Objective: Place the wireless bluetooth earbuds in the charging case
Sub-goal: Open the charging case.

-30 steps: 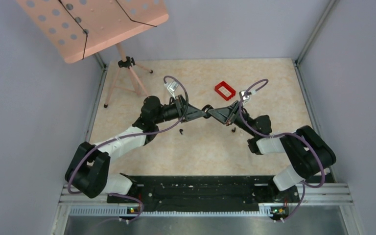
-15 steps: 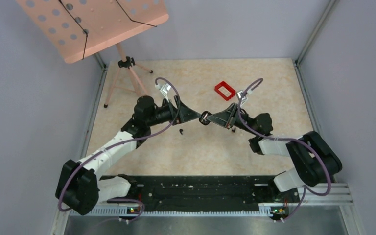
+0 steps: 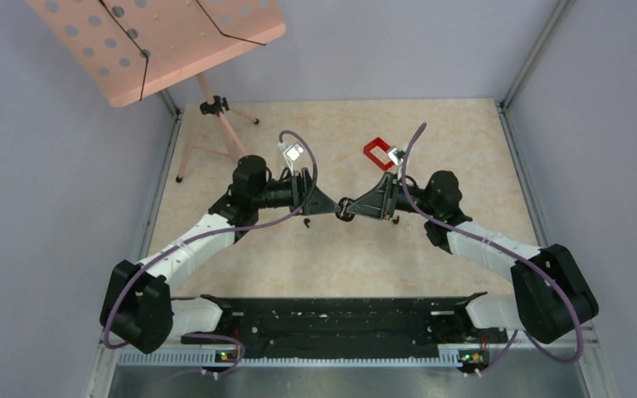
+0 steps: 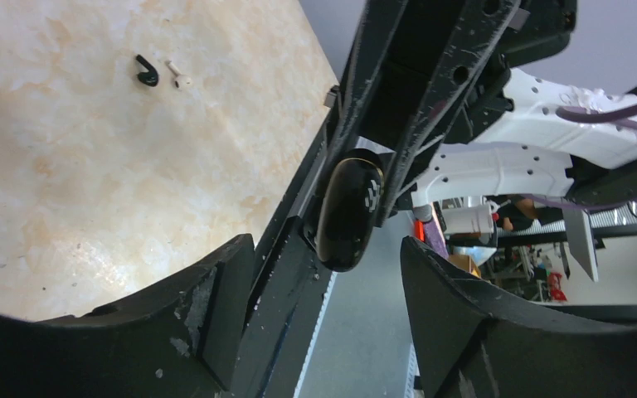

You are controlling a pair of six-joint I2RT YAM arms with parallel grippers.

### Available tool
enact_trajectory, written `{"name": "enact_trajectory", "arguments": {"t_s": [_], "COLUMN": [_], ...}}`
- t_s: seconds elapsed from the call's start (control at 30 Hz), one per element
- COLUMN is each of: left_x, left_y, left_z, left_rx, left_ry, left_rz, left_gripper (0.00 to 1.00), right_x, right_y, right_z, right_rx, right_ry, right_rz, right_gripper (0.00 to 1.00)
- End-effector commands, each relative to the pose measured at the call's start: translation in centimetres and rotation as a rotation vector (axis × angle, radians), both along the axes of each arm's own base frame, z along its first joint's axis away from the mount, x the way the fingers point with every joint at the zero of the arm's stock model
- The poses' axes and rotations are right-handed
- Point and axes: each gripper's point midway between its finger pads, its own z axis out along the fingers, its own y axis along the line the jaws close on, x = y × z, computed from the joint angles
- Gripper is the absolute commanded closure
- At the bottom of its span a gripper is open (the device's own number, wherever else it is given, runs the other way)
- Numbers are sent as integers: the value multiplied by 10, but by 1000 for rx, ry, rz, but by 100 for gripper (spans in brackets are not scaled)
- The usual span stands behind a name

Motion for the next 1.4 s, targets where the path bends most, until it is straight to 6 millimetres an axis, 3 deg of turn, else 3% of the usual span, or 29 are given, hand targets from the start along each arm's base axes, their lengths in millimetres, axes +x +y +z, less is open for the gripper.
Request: {"name": "enact_trajectory", "arguments": {"t_s": [0.0, 0.13, 0.3, 0.37, 0.47, 0.57, 0.63, 0.77, 0.83, 1.0, 1.17, 1.37], "left_x": [-9, -12, -13, -15, -15, -14, -15, -15, -16, -17, -14, -11], "left_y": [-7, -11, -18, -20, -21, -22, -23, -24, -23, -18, -17, -16], "left_z": [32, 33, 30, 29, 30, 30, 29, 31, 32, 35, 37, 36], "left_rx": [-85, -99, -93, -93, -93, -92, -92, -98, -102, -111, -124, -142], "left_ry": [-91, -87, -81, -77, -80, -78, -75, -70, -70, -71, -69, -47], "left_rz": [-95, -108, -123, -128, -130, -126, -131, -136, -142, -125, -107, -98], "left_gripper": [33, 43, 45, 55, 62, 74, 76, 100, 100, 100, 100, 100], "right_x": [-3, -4, -8, -9, -9, -10, -11, -10, -8, 8, 11, 12], "right_y": [3, 4, 9, 10, 10, 11, 11, 11, 11, 1, -3, -4], "right_z": [12, 14, 17, 17, 17, 16, 17, 12, 6, -11, -14, -17], "right_rx": [5, 15, 23, 23, 23, 21, 21, 6, -21, -97, -111, -117], "right_ry": [-66, -62, -68, -68, -67, -65, -65, -55, -43, -7, 3, 10], "right_rz": [50, 62, 84, 87, 89, 94, 98, 99, 91, 12, -16, -31], "right_gripper": [100, 100, 100, 100, 100, 100, 100, 100, 100, 67, 53, 51]}}
